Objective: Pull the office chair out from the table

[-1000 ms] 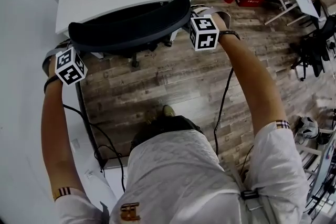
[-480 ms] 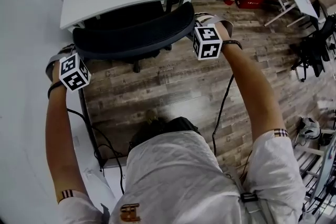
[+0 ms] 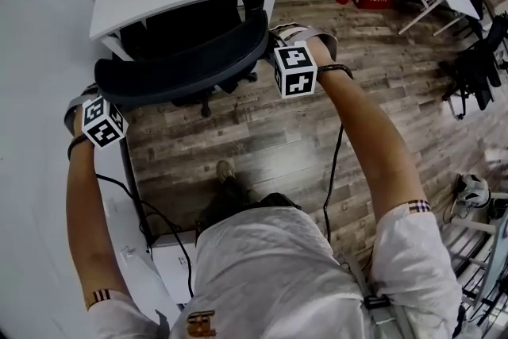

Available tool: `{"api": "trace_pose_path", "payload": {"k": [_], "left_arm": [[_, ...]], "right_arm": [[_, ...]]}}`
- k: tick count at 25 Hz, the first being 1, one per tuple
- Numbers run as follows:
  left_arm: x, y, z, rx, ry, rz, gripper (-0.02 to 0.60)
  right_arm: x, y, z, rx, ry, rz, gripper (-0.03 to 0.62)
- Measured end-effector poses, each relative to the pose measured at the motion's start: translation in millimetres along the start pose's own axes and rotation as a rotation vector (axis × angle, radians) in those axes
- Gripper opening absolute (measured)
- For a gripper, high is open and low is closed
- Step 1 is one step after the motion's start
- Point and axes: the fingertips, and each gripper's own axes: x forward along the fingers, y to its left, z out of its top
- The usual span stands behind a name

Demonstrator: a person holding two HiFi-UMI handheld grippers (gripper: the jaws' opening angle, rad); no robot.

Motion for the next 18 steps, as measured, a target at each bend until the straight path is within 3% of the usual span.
{"api": "trace_pose_path", "payload": {"k": [6,18], "left_arm": [[-26,-29,9,0.022,0.026,0.040,0.094],[-61,-96,12,0.016,0.041,0.032,0.094]], "right_arm": [[-23,35,8,-0.009,0.002,-0.012,0.063],[-65,96,27,-0.011,0.006,-0.005,0.063]]}}
